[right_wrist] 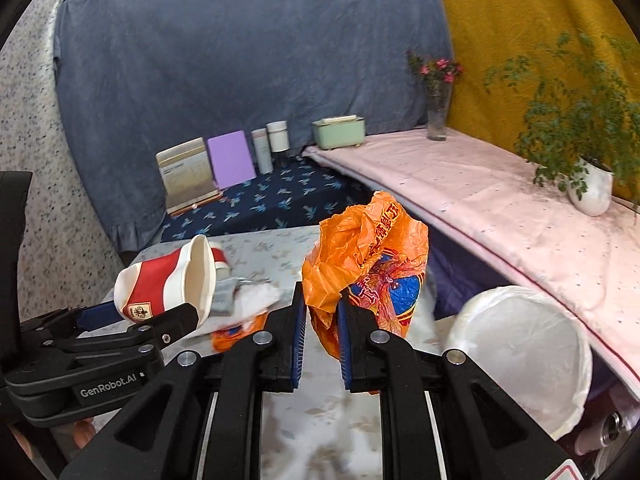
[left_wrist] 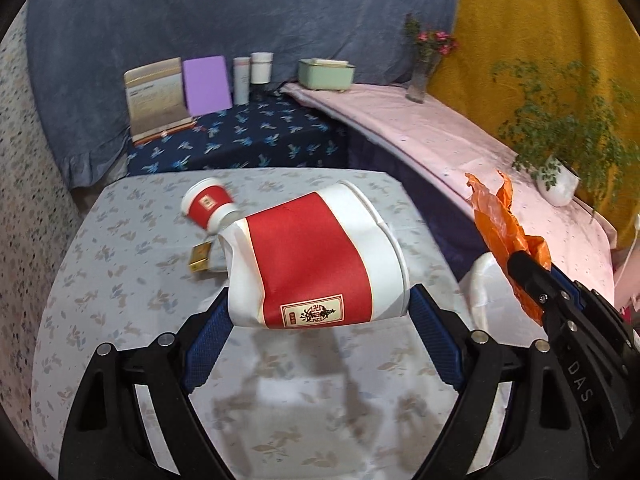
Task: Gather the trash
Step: 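Carry the cup and orange bag over the bin and release both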
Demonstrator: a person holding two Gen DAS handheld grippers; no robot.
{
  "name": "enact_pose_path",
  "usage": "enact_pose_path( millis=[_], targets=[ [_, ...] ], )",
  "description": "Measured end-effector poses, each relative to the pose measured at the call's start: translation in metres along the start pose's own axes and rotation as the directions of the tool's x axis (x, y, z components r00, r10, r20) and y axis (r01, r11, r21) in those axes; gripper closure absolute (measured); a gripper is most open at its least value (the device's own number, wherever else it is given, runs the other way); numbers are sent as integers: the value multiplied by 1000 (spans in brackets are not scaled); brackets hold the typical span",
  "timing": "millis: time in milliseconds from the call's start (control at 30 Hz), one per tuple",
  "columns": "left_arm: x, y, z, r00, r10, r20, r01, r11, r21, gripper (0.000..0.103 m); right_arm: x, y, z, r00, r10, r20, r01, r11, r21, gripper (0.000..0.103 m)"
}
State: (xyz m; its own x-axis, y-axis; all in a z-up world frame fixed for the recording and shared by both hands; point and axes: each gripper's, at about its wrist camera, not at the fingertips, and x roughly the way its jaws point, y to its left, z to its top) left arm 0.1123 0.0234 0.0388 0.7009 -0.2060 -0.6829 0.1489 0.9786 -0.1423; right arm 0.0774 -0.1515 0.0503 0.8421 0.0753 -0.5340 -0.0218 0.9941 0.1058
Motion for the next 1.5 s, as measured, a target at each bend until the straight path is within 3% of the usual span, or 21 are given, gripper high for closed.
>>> enact_pose_path(
  millis=[300,633,933,1167,1267,1400,1500],
  targets=[
    [4,-82,6,996,-94,9,92,988,122,20,-23,-70,1,993,-114,33,111,991,76,90],
    [25,-158,1,979,-197,-46,202,953,225,20,-37,-142,-13,976,-217,18,210,962,172,90],
    [42,-206,-3,960,-268,-77,278,910,308,20,-39,-190,-30,961,-275,-25,273,931,242,90],
    [59,-224,1,948,-301,-106,319,895,312,20,-30,-206,-37,958,-280,-58,286,926,247,89],
    [66,-228,2,943,-308,-125,332,892,307,19,-27,-205,-39,955,-288,-64,295,922,249,85],
    [71,-230,2,945,-297,-134,324,898,297,17,-25,-208,-40,953,-296,-60,302,917,262,67],
    [74,-226,2,947,-291,-137,319,903,288,16,-24,-208,-39,951,-302,-59,307,915,262,63]
  ],
)
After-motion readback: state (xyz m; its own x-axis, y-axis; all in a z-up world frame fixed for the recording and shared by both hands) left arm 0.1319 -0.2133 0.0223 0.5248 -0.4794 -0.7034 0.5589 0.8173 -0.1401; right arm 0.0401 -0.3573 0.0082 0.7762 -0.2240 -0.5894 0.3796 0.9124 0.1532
